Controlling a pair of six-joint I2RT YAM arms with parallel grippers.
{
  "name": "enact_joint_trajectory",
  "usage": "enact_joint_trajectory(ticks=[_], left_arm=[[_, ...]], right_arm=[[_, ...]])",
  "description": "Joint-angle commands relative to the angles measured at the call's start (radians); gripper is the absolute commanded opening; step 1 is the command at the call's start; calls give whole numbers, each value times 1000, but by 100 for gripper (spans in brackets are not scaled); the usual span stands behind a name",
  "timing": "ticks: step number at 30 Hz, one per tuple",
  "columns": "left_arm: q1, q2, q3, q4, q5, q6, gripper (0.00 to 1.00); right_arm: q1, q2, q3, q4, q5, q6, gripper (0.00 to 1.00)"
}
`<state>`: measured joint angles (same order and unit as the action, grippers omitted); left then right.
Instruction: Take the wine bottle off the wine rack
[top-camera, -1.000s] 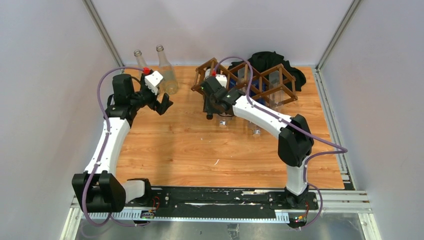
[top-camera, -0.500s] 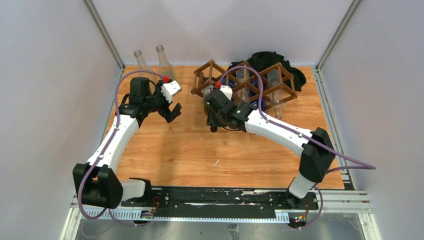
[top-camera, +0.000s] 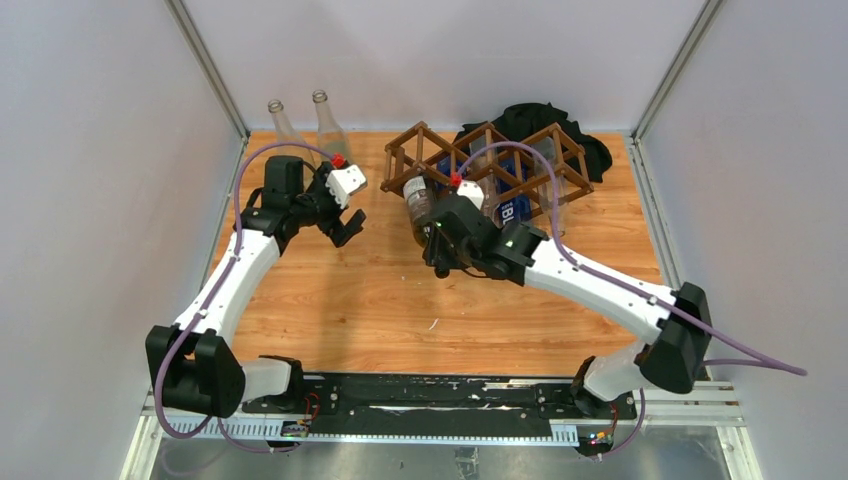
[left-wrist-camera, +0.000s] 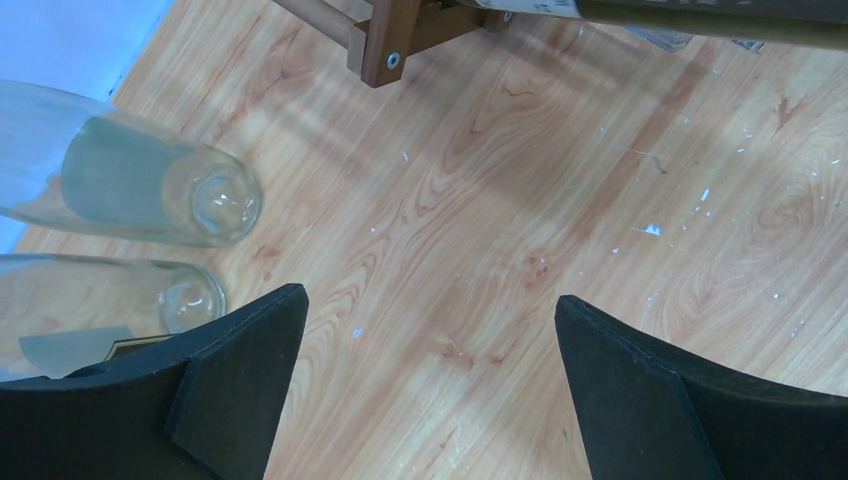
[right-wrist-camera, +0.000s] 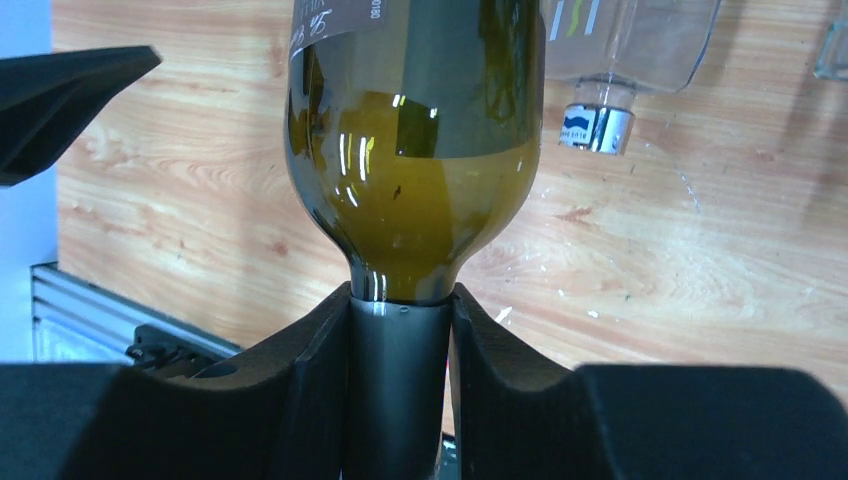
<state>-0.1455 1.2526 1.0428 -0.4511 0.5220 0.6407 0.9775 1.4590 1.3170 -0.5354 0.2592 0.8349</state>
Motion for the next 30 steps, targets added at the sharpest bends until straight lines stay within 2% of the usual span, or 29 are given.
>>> enact_joint_trajectory(ticks=[1,11,19,25,30], left_arm=[[-12,3,-11,10,-10,10,100],[-16,-19,-14,6,-3,9,100],[-16,-58,-7,-72,25,85,100],[-22,-171,-39,-136,92,154,100],[-57,-285,-65,-175,133,263,100]], right_arm=[[36,-113,-25,62,4,18,0],[50,-195,-47,10,9,28,0],[51,-249,-54,-67,-5,21,0],[54,-282,-59,-88,-38,9,0],[54,-207,31,-118,-152,-80,0]])
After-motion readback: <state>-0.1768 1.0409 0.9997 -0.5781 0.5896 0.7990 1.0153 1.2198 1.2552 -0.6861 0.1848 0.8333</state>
